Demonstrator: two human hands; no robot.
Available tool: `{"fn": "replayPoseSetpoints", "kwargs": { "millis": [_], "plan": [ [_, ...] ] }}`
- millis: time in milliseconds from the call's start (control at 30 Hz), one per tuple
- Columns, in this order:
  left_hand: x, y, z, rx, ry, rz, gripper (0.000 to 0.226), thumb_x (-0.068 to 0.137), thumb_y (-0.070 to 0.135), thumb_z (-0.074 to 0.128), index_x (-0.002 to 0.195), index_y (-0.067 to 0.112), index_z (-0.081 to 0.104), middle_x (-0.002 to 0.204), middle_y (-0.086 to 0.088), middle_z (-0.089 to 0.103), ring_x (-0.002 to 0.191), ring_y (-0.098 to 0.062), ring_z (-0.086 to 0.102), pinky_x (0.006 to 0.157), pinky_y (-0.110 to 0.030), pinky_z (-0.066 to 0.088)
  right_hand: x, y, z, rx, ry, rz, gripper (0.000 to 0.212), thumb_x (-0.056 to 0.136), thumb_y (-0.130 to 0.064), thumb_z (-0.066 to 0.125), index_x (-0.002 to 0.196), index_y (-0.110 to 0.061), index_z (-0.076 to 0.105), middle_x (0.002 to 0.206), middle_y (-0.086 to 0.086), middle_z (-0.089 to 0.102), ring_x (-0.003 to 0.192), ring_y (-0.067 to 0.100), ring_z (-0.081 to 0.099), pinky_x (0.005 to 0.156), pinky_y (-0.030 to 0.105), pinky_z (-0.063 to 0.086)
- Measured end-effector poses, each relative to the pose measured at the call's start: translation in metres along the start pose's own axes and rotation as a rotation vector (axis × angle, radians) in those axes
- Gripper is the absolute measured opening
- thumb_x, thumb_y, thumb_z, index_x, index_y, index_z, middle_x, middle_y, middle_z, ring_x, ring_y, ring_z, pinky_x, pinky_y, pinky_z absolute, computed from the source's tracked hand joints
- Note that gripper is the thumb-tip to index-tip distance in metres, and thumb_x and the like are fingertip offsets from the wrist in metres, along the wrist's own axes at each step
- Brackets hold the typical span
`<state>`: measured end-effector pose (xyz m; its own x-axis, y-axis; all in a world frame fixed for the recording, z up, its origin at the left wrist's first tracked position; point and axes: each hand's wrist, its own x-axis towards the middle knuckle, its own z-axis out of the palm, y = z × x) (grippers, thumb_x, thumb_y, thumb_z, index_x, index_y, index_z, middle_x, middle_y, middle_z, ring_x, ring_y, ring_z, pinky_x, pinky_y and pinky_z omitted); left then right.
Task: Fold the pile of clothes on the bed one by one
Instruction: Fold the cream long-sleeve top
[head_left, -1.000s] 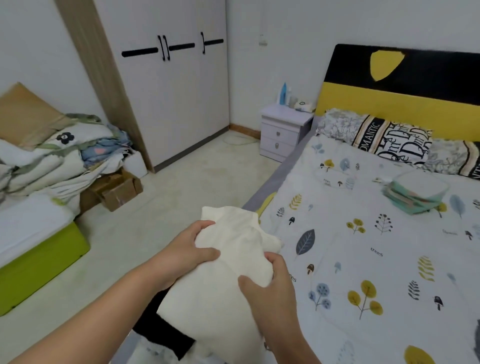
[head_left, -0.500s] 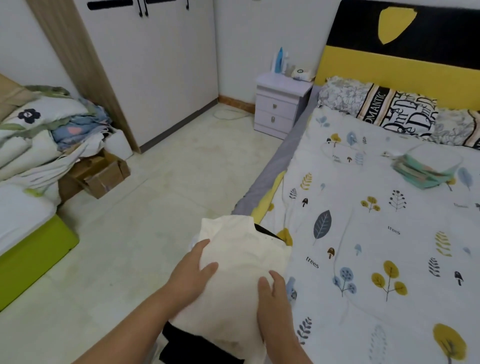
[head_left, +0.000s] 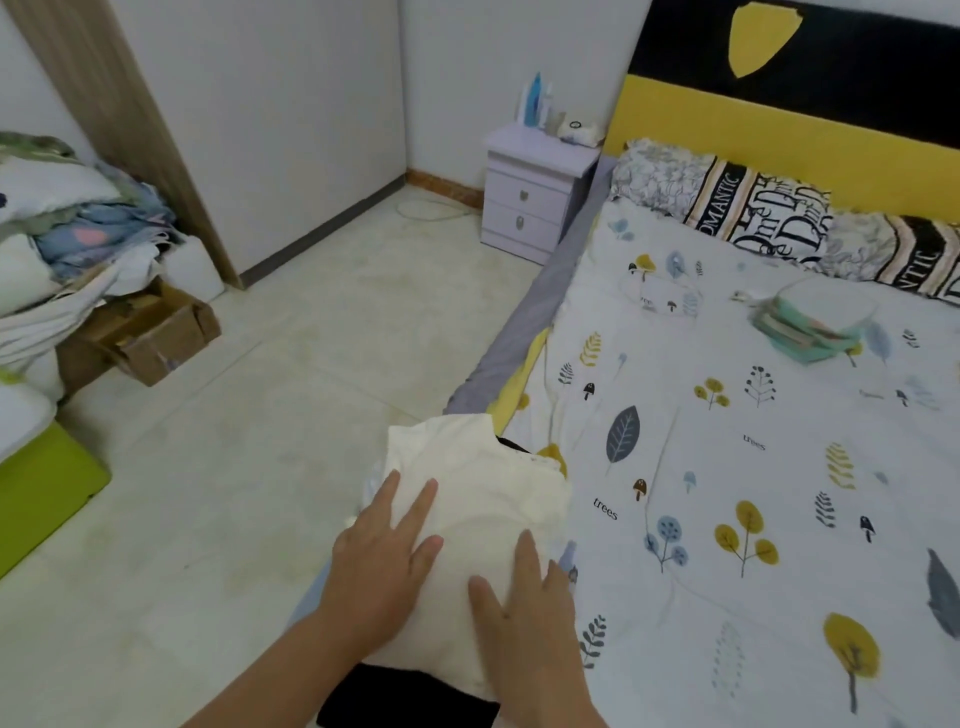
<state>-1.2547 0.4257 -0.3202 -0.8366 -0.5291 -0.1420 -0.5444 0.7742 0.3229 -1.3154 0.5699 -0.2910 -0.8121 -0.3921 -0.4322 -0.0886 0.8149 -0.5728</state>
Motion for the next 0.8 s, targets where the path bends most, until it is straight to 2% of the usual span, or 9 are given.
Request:
{"fn": "replayPoseSetpoints", "kwargs": {
  "millis": [67,100,167,267,400,533,633,700,800],
  "plan": [
    [0.0,-0.005,0.005,0.029,-0.026,-0.002,0.06,0.091,0.059,0.006,0.142,0.038,-0.017,0.157,0.0,-0.011,0.142,-0.015,0.017,0.107,-0.032,0.029,-0.005,0.004,0.013,-0.091,0.007,-0.023,0.074,0.092,-0.053,0.039,0.148,-0.032,-0.004,0.154,0.003,-0.002,0.142,0.019,0.006,0.107,0.025,0.029],
    [0.0,-0.007,0.007,0.017,-0.037,-0.005,0.061,0.09,0.06,0.005,0.14,0.037,-0.022,0.157,0.001,-0.011,0.142,-0.016,0.018,0.106,-0.033,0.03,-0.004,0.007,0.017,-0.093,0.009,-0.024,0.073,0.092,-0.052,0.039,0.148,-0.033,-0.003,0.154,0.002,-0.003,0.142,0.019,0.006,0.107,0.025,0.031],
    [-0.001,-0.009,0.009,-0.036,-0.065,-0.021,0.062,0.095,0.055,0.017,0.137,0.037,-0.025,0.157,0.002,-0.012,0.141,-0.017,0.02,0.107,-0.035,0.031,-0.002,0.011,0.019,-0.058,0.002,-0.024,0.071,0.091,-0.051,0.039,0.148,-0.035,-0.001,0.153,0.0,-0.003,0.142,0.019,0.005,0.108,0.028,0.031],
    [0.002,-0.008,0.005,-0.062,-0.077,-0.031,0.062,0.096,0.051,0.022,0.143,0.04,-0.016,0.157,0.004,-0.013,0.139,-0.018,0.024,0.105,-0.035,0.032,0.002,0.011,0.017,-0.027,-0.022,-0.041,0.07,0.092,-0.051,0.039,0.148,-0.035,0.001,0.152,-0.001,0.007,0.14,0.018,0.01,0.111,0.03,0.027],
    [0.005,-0.003,-0.007,-0.061,-0.156,-0.04,0.061,0.097,0.05,0.024,0.145,0.04,-0.01,0.157,0.002,-0.013,0.14,-0.02,0.022,0.107,-0.034,0.03,0.004,0.006,0.001,-0.029,-0.083,-0.038,0.068,0.093,-0.054,0.036,0.149,-0.031,0.005,0.152,0.0,0.012,0.141,0.019,0.014,0.112,0.032,0.023],
    [0.007,0.009,-0.03,-0.015,-0.233,-0.058,0.057,0.097,0.049,0.03,0.148,0.036,0.009,0.157,-0.004,-0.008,0.143,-0.023,0.012,0.111,-0.035,0.022,-0.002,0.001,-0.025,-0.156,-0.043,-0.118,0.057,0.094,-0.053,0.032,0.144,-0.026,0.022,0.143,0.003,0.028,0.135,0.021,0.026,0.105,0.031,0.032],
    [0.009,0.023,-0.055,0.184,-0.23,-0.032,0.056,0.096,0.047,0.032,0.146,0.026,0.02,0.157,-0.007,0.004,0.142,-0.024,0.013,0.11,-0.035,0.024,-0.012,-0.005,-0.051,-0.302,-0.054,-0.192,0.046,0.096,-0.049,0.033,0.133,-0.022,0.037,0.13,0.003,0.041,0.122,0.021,0.038,0.096,0.031,0.037],
    [0.012,0.038,-0.071,0.303,-0.209,0.016,0.05,0.095,0.044,0.034,0.14,0.022,0.029,0.151,-0.006,0.022,0.137,-0.024,0.023,0.105,-0.035,0.03,-0.02,-0.004,-0.07,-0.382,-0.084,-0.205,0.041,0.096,-0.042,0.036,0.13,-0.019,0.041,0.128,0.004,0.043,0.12,0.022,0.039,0.095,0.031,0.037],
    [0.013,0.064,-0.094,0.317,-0.213,0.103,0.042,0.096,0.04,0.034,0.133,0.022,0.037,0.135,-0.002,0.041,0.125,-0.022,0.039,0.096,-0.034,0.038,-0.031,0.003,-0.099,-0.467,-0.099,-0.229,0.038,0.095,-0.033,0.039,0.129,-0.017,0.042,0.127,0.006,0.046,0.118,0.022,0.041,0.09,0.032,0.037]
  ]
}}
